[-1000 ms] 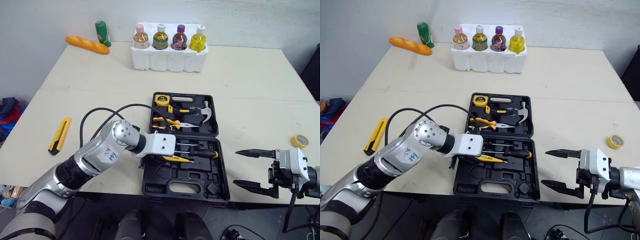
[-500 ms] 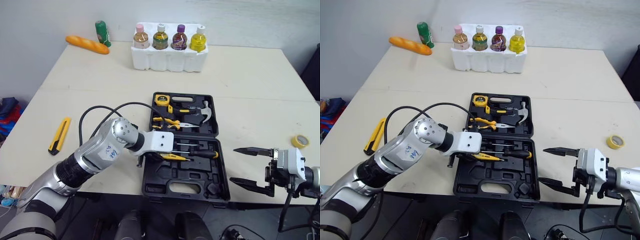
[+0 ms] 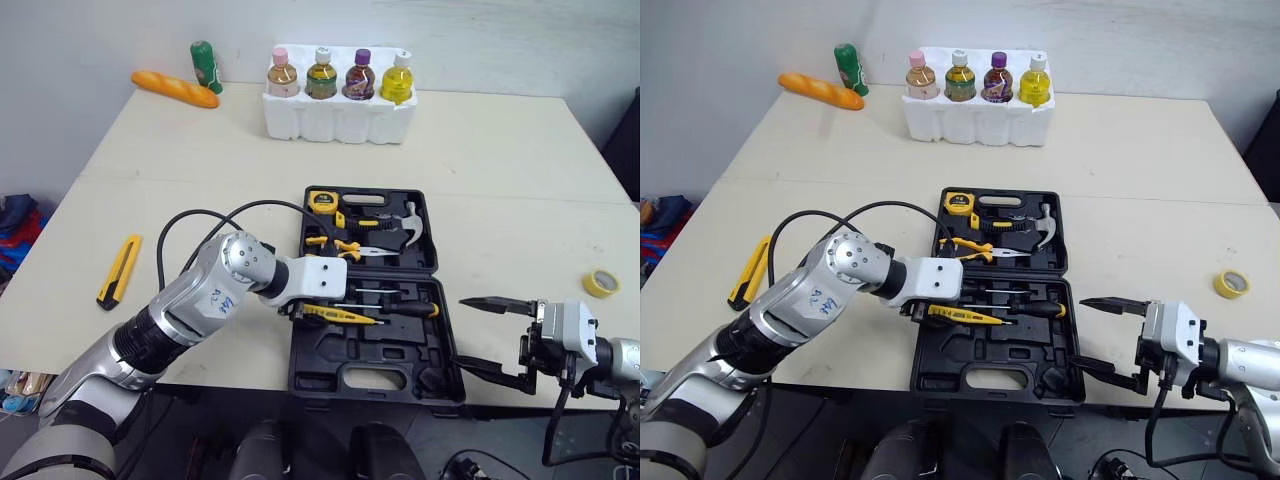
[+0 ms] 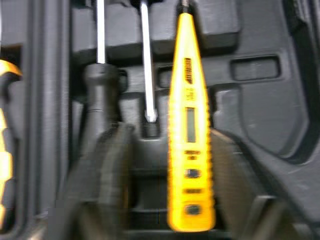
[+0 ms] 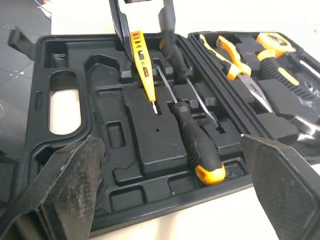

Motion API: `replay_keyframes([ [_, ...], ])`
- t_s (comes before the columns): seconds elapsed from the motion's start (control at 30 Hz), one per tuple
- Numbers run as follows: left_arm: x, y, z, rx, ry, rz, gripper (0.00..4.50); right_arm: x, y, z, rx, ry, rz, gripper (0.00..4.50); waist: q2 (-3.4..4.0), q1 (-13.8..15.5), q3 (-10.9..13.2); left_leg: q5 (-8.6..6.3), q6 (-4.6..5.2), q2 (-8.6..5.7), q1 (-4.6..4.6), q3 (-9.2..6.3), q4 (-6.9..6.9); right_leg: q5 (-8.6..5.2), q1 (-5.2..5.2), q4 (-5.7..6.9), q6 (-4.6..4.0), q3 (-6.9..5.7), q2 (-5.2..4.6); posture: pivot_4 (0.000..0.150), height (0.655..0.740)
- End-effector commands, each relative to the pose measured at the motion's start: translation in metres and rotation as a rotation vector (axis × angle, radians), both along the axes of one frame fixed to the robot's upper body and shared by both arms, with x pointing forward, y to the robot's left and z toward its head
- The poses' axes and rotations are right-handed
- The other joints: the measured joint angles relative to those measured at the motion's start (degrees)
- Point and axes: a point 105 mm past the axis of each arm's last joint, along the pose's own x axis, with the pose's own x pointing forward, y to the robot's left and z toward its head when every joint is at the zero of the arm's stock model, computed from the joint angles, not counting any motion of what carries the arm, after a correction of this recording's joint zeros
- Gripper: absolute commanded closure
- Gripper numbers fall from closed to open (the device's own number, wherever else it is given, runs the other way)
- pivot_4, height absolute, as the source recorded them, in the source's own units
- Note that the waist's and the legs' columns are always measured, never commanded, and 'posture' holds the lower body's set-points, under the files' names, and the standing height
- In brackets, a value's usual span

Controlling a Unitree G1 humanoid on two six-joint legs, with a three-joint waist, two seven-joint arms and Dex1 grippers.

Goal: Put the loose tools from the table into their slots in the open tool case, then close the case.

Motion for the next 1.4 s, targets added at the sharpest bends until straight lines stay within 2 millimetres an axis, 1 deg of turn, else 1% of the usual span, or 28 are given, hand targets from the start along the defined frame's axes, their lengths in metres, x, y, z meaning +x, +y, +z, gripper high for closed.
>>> replay_keyframes([
  [0.03,-0.013,-0.009,0.017,-0.12,0.055,-0.071,0.61,-0.002,0.004,0.006,0.001,-0.036,0.018,0.0,0.0,-0.02,0.0,0.0,0.0,0.0,0.0,0.0,0.03,0.0,0.0,0.01,0.0,0.0,0.0,0.15,0.74],
  [0.1,-0.012,-0.009,0.025,-0.169,0.057,-0.08,0.61,-0.001,0.003,0.006,0.002,-0.036,0.015,0.0,0.0,-0.02,0.0,0.0,0.0,0.01,-0.01,0.0,0.08,0.0,0.0,0.04,0.0,0.0,0.0,0.15,0.74],
  [0.23,-0.007,-0.004,0.041,-0.269,0.033,-0.111,0.61,0.002,0.004,0.005,0.015,-0.036,0.004,0.0,0.0,-0.09,0.0,0.0,0.0,0.01,0.02,0.0,0.09,0.0,0.0,0.08,0.0,0.01,0.0,0.15,0.74],
  [0.33,-0.009,0.002,0.057,-0.412,-0.003,-0.186,0.61,0.003,0.001,0.004,0.021,-0.038,-0.012,0.0,0.0,-0.06,0.0,0.01,0.0,0.0,0.01,0.0,0.07,0.0,0.0,0.08,0.0,0.0,0.0,0.15,0.74],
  [0.4,-0.009,0.009,0.06,-0.489,0.01,-0.196,0.61,0.004,-0.001,0.003,0.023,-0.043,-0.025,0.0,0.0,-0.07,0.0,0.0,0.0,0.0,0.01,0.01,0.07,0.0,0.0,0.08,0.0,-0.01,-0.01,0.15,0.74],
  [0.5,-0.016,0.018,0.06,-0.581,0.057,-0.243,1.33,0.007,-0.003,0.003,0.028,-0.059,-0.036,0.0,0.0,-0.09,0.0,0.0,0.0,0.01,0.02,0.01,0.09,0.0,0.0,0.1,0.0,-0.03,-0.01,0.15,0.74],
  [0.6,-0.02,0.021,0.054,-0.577,0.066,-0.26,2.55,0.007,-0.002,0.006,0.052,-0.086,-0.034,0.0,0.0,-0.09,0.0,0.0,0.0,0.0,0.02,0.01,0.1,0.0,0.0,0.11,0.0,-0.03,-0.01,0.15,0.74],
  [0.67,-0.019,0.027,0.032,-0.453,0.036,-0.253,3.45,0.007,0.002,0.012,0.094,-0.111,-0.033,0.0,0.0,-0.09,0.0,0.0,0.0,0.0,0.02,0.01,0.11,0.0,0.01,0.11,0.0,-0.02,0.0,0.15,0.74],
  [0.7,-0.019,0.028,0.023,-0.425,0.034,-0.25,3.88,0.006,0.003,0.013,0.099,-0.112,-0.029,0.0,0.03,-0.08,-0.01,0.0,0.0,-0.01,0.04,0.01,0.09,0.0,0.01,0.11,0.01,-0.01,0.0,0.15,0.74],
  [0.73,-0.018,0.025,0.018,-0.447,0.043,-0.238,4.23,0.004,0.003,0.013,0.097,-0.109,-0.029,0.0,0.06,-0.07,-0.04,0.0,0.0,-0.02,0.06,0.02,0.06,0.0,0.01,0.11,0.0,0.0,-0.01,0.15,0.74],
  [0.77,-0.017,0.023,0.016,-0.475,0.051,-0.228,4.4,0.004,0.002,0.013,0.093,-0.105,-0.029,0.0,0.06,-0.06,-0.04,0.0,0.0,-0.03,0.08,0.03,0.02,0.0,0.01,0.1,0.0,0.01,-0.01,0.15,0.74],
  [0.87,-0.018,0.014,-0.002,-0.463,0.062,-0.235,4.4,0.002,0.002,0.014,0.087,-0.102,-0.029,0.0,0.06,0.12,-0.03,-0.01,0.03,-0.03,0.04,0.01,0.07,0.0,0.02,0.09,0.01,-0.02,-0.04,0.15,0.74],
  [1.07,-0.013,0.008,-0.02,-0.453,0.115,-0.196,4.4,0.0,0.004,0.012,0.089,-0.091,-0.036,0.0,0.06,-0.04,-0.04,-0.02,0.04,0.0,0.06,0.01,0.05,0.02,0.03,0.1,0.02,-0.01,-0.03,0.15,0.74],
  [1.17,-0.009,0.007,-0.027,-0.447,0.159,-0.151,4.4,0.0,0.003,0.014,0.083,-0.094,-0.04,0.0,0.06,-0.16,-0.04,-0.02,0.04,0.0,0.08,0.02,0.03,0.01,0.02,0.1,0.02,-0.01,-0.02,0.15,0.74],
  [1.3,-0.01,0.008,-0.04,-0.399,0.174,-0.15,4.4,0.0,0.001,0.017,0.074,-0.105,-0.053,0.0,0.06,-0.09,-0.04,-0.02,0.04,-0.01,0.07,0.02,0.06,0.01,0.02,0.11,0.02,-0.01,-0.04,0.15,0.74],
  [1.37,-0.003,0.01,-0.049,-0.365,0.144,-0.114,4.4,-0.001,0.0,0.017,0.073,-0.102,-0.06,0.0,0.06,-0.06,-0.04,-0.02,0.04,-0.01,0.08,0.02,0.05,0.01,0.03,0.1,0.02,-0.01,-0.05,0.15,0.74],
  [1.4,0.001,0.012,-0.056,-0.327,0.121,-0.099,4.4,-0.001,0.0,0.016,0.074,-0.1,-0.065,0.0,0.06,0.01,-0.04,-0.02,0.04,-0.02,0.09,0.02,0.04,0.01,0.04,0.1,0.02,-0.01,-0.06,0.15,0.74],
])
